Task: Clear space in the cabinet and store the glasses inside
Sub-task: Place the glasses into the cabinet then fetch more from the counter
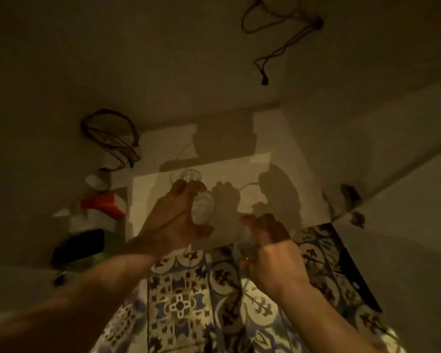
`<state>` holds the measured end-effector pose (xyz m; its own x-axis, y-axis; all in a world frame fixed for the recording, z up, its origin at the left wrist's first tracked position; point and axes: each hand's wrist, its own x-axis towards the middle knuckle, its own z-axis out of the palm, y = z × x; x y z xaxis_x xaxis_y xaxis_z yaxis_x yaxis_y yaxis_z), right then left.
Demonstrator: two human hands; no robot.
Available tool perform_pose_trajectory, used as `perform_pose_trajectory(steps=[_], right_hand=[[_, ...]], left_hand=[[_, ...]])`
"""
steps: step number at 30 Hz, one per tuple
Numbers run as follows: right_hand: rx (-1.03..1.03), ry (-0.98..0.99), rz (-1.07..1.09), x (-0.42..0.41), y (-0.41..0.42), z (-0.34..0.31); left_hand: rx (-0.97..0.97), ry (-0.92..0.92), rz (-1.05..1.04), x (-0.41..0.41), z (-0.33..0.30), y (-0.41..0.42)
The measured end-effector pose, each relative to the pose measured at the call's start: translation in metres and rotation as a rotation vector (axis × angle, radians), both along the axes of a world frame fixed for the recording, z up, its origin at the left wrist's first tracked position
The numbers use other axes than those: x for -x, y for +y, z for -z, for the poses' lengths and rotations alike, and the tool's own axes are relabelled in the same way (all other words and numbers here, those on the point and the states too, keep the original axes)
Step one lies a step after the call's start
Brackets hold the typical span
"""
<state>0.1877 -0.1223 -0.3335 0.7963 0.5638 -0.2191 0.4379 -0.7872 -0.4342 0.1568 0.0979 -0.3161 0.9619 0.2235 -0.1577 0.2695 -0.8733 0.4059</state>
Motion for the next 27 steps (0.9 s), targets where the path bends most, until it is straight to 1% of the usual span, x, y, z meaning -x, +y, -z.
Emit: perform_pose_trajectory(steps=[3, 6, 8, 11, 13, 18, 21, 27], right_hand=[[-0.062, 0.004, -0.025, -0.024, 0.016, 0.050], [-0.097, -0.029, -0.079, -0.050, 0.029, 0.090], [-0.125, -0.089, -0.102, -0.066, 0.038, 0.110], [-0.102, -0.158, -0.142, -0.089, 0.057, 0.131], [-0.107, -0.184, -0.164, -0.100, 0.066, 0.141], [-0.138, -0.206, -0.187, -0.112, 0.085, 0.154], [-0.163, -0.233, -0.207, -0.116, 0.096, 0.156], [-0.149, -0.305, -0.244, -0.120, 0.107, 0.158]], left_hand=[[0.002, -0.045, 0.007, -0.042, 0.043, 0.016], [0.012, -0.125, -0.042, -0.085, 0.079, 0.028], [-0.026, -0.130, -0.045, -0.112, 0.097, 0.036], [-0.109, -0.125, -0.030, -0.146, 0.120, 0.051], [-0.157, -0.113, -0.028, -0.163, 0.134, 0.060], [-0.138, -0.080, -0.032, -0.184, 0.159, 0.074], [-0.155, -0.072, -0.032, -0.189, 0.166, 0.078], [-0.163, -0.052, -0.025, -0.192, 0.170, 0.082]])
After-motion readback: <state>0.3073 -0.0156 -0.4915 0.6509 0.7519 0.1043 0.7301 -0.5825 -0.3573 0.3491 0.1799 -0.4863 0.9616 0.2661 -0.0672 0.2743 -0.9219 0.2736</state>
